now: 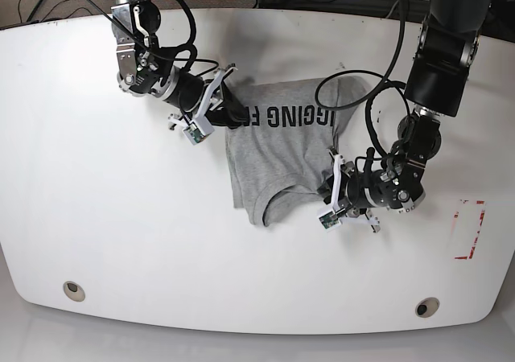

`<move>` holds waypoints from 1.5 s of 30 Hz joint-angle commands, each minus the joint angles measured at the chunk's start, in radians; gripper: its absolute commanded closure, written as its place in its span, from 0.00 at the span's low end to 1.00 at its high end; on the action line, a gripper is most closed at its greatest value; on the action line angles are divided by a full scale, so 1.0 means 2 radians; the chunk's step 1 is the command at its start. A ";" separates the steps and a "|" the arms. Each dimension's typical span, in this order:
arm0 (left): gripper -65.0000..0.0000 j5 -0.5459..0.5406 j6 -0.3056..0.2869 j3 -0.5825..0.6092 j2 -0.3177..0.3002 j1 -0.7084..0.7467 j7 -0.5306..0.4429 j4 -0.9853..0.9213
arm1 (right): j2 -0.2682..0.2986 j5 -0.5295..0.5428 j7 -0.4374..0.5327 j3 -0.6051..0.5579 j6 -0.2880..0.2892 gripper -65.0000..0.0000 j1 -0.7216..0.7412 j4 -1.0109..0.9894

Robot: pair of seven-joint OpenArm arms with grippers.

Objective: Layout the t-shirt on the table in an organized manner, then fold the t-shirt properly
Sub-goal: 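Flip the grey bundle over with both grippers, printed side up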

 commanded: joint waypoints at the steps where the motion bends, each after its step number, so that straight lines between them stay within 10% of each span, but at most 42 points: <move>1: 0.82 -0.005 0.003 -0.005 -0.003 -0.024 -0.008 0.016 | 0.001 0.011 0.010 0.000 -0.001 0.86 0.007 0.012; 26: 0.82 -0.002 0.003 -0.107 0.049 0.043 -0.009 0.195 | 0.030 0.010 -0.050 0.033 -0.001 0.86 0.017 0.100; 40: 0.82 0.030 0.202 -0.090 0.118 0.170 -0.133 0.223 | 0.054 0.010 -0.051 0.124 0.001 0.86 0.022 0.107; 45: 0.82 0.094 0.222 -0.048 0.126 0.194 -0.183 0.220 | 0.054 0.010 -0.051 0.150 0.003 0.86 0.025 0.106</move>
